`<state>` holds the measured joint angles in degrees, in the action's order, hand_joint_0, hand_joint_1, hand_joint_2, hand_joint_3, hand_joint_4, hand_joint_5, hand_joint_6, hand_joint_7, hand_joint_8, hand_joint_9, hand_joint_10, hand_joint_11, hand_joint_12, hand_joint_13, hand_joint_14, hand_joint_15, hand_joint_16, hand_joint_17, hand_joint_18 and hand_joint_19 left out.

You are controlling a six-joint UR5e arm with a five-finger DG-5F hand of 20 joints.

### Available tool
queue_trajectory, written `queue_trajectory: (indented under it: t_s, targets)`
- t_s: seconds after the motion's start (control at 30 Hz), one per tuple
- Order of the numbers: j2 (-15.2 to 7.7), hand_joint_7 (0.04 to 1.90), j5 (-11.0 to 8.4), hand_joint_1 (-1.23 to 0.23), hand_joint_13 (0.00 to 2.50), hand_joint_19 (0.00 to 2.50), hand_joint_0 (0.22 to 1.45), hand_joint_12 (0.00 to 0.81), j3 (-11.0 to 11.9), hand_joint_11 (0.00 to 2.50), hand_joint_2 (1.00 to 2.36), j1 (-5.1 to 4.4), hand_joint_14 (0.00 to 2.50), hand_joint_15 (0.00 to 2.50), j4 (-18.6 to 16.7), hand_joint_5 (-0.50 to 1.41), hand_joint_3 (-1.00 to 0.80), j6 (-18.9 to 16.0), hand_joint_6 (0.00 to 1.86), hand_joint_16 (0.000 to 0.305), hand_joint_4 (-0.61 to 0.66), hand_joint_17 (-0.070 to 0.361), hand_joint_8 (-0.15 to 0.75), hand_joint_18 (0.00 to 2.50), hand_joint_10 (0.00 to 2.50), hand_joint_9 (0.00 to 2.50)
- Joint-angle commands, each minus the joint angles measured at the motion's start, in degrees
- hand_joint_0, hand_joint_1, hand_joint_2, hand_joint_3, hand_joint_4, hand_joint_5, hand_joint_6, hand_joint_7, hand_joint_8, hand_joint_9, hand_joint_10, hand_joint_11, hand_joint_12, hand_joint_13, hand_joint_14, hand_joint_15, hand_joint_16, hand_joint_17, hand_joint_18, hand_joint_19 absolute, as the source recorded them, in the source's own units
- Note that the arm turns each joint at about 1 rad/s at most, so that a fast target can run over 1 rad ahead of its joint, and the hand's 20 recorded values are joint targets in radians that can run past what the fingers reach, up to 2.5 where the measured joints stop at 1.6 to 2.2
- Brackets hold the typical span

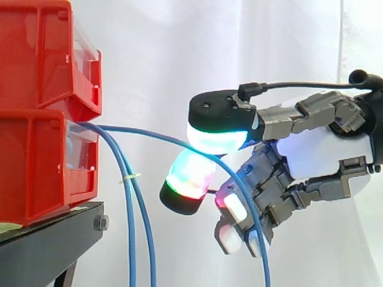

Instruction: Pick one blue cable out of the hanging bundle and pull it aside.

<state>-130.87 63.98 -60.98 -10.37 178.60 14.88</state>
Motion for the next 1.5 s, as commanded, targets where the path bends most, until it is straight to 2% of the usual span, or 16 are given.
queue_trajectory:
  t_s: [0.0, 0.1, 0.17, 0.27, 0.33, 0.43, 0.57, 0.67, 0.9, 1.03, 1.23, 1.47]
  targets:
    - [0.0, 0.89, 0.0, -0.85, 0.85, 0.69, 0.71, 0.359, 0.07, 0.85, 1.01, 0.0, 0.02, 0.67, 0.0, -0.18, -0.4, -0.03, 0.93, 0.046, -0.05, 0.104, 0.27, 0.75, 0.02, 1.0]
    - [0.0, 0.94, 0.0, -0.85, 0.85, 0.68, 0.74, 0.358, 0.07, 0.85, 1.0, 0.0, 0.02, 0.65, 0.0, -0.18, -0.46, -0.03, 0.93, 0.046, -0.09, 0.103, 0.271, 0.76, 0.02, 0.99]
    - [0.0, 0.89, 0.0, -0.84, 0.85, 0.68, 0.74, 0.356, 0.07, 0.84, 1.0, 0.0, 0.02, 0.66, 0.0, -0.18, -0.5, -0.03, 0.94, 0.046, -0.08, 0.103, 0.267, 0.76, 0.02, 0.99]
    - [0.0, 0.82, 0.09, -0.82, 0.84, 0.71, 0.65, 0.351, 0.07, 0.85, 1.0, -0.09, 0.02, 0.67, 0.0, -0.18, -0.5, -0.03, 0.93, 0.045, 0.01, 0.102, 0.263, 0.74, 0.02, 0.99]
    - [0.0, 0.82, 0.09, -0.79, 0.84, 0.73, 0.57, 0.362, 0.07, 0.85, 1.0, -0.09, 0.02, 0.68, 0.0, -0.17, -0.5, -0.03, 0.93, 0.047, 0.02, 0.106, 0.275, 0.73, 0.02, 1.0]
    - [0.0, 0.82, 0.09, -0.71, 0.85, 0.74, 0.51, 0.375, 0.07, 0.85, 1.0, 0.0, 0.02, 0.69, 0.0, -0.17, -0.5, -0.03, 0.93, 0.051, 0.03, 0.114, 0.295, 0.74, 0.02, 1.02]
    - [0.0, 0.83, 0.09, -0.62, 0.86, 0.75, 0.5, 0.385, 0.07, 0.84, 1.0, -0.09, 0.02, 0.69, 0.09, -0.17, -0.5, -0.03, 0.92, 0.052, 0.03, 0.117, 0.308, 0.73, 0.02, 1.04]
    - [0.0, 0.84, 0.0, -0.62, 0.86, 0.76, 0.53, 0.38, 0.07, 0.85, 1.0, -0.09, 0.02, 0.7, 0.0, -0.16, -0.5, -0.03, 0.92, 0.05, 0.02, 0.113, 0.301, 0.72, 0.02, 1.04]
    - [0.0, 0.87, 0.0, -0.63, 0.86, 0.77, 0.56, 0.37, 0.07, 0.85, 1.01, -0.09, 0.02, 0.7, 0.09, -0.16, -0.43, -0.29, 0.91, 0.049, 0.02, 0.109, 0.298, 0.71, 0.02, 1.06]
    - [0.0, 0.92, 0.0, -0.71, 0.87, 0.75, 0.58, 0.366, 0.07, 0.85, 1.02, -0.09, 0.02, 0.7, 0.0, -0.14, -0.26, -0.29, 0.92, 0.048, 0.02, 0.107, 0.287, 0.74, 0.02, 1.09]
    - [0.0, 1.0, 0.0, -0.79, 0.89, 0.74, 0.59, 0.362, 0.07, 0.85, 1.03, -0.09, 0.02, 0.69, 0.09, -0.12, -0.09, -0.29, 0.93, 0.047, 0.02, 0.105, 0.29, 0.76, 0.02, 1.1]
    - [0.18, 1.03, 0.88, -0.81, 0.89, 0.74, 0.61, 0.36, 0.07, 0.84, 1.03, -0.09, 0.02, 0.69, 0.88, -0.12, -0.05, -0.29, 0.93, 0.046, 0.03, 0.104, 0.282, 0.76, 0.02, 1.11]
